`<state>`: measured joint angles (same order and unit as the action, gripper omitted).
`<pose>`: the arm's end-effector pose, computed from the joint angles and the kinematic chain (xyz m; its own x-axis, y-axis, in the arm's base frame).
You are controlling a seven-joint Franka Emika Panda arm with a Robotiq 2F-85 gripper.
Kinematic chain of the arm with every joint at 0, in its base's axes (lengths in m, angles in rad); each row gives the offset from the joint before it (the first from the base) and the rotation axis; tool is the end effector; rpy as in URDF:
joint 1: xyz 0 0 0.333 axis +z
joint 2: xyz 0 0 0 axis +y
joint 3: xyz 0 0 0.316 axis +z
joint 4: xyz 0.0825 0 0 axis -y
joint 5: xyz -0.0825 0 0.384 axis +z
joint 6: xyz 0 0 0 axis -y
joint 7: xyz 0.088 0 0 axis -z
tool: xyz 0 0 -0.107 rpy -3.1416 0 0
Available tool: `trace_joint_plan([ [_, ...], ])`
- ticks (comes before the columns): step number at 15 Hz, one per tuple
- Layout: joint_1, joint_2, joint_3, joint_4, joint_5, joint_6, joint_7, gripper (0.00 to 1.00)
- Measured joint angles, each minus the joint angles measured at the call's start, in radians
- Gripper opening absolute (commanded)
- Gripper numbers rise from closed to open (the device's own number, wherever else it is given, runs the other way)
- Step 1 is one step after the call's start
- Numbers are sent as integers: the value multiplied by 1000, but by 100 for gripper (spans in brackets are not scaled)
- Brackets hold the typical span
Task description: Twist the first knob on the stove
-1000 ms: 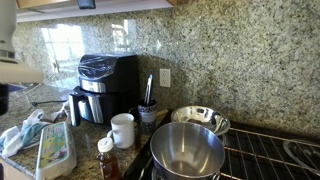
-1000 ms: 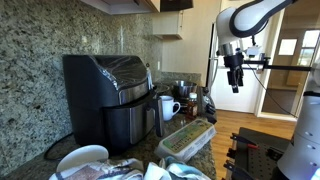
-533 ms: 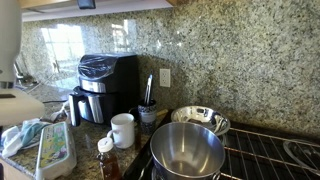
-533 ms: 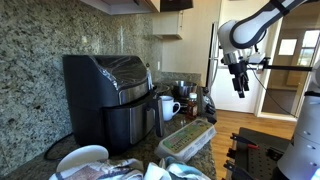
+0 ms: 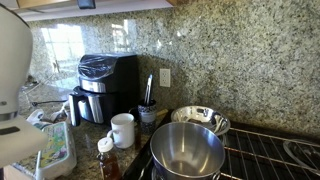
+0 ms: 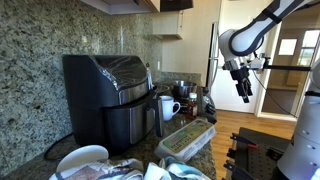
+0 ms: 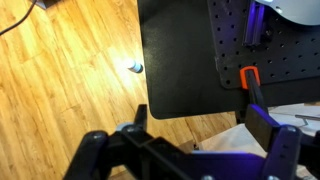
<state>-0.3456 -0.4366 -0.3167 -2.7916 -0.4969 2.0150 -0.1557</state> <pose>0.2456 -0.2115 0.3065 0.9052 -0.1781 -0.3859 -0.1270 -0.9798 0.1543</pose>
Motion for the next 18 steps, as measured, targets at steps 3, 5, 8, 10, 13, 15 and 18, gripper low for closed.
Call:
trace_joint_plan([
  [3,-12,30,-10,7,-2,8,0,100],
  [5,-28,46,-23,11,-4,18,0,100],
  [8,-60,68,-47,22,-8,29,2,100],
  [10,-85,83,-62,29,-11,33,3,100],
  [13,-115,106,-81,35,-24,43,4,100],
  [15,-122,118,-86,35,-33,51,4,100],
  [18,-122,125,-86,35,-34,56,4,100],
])
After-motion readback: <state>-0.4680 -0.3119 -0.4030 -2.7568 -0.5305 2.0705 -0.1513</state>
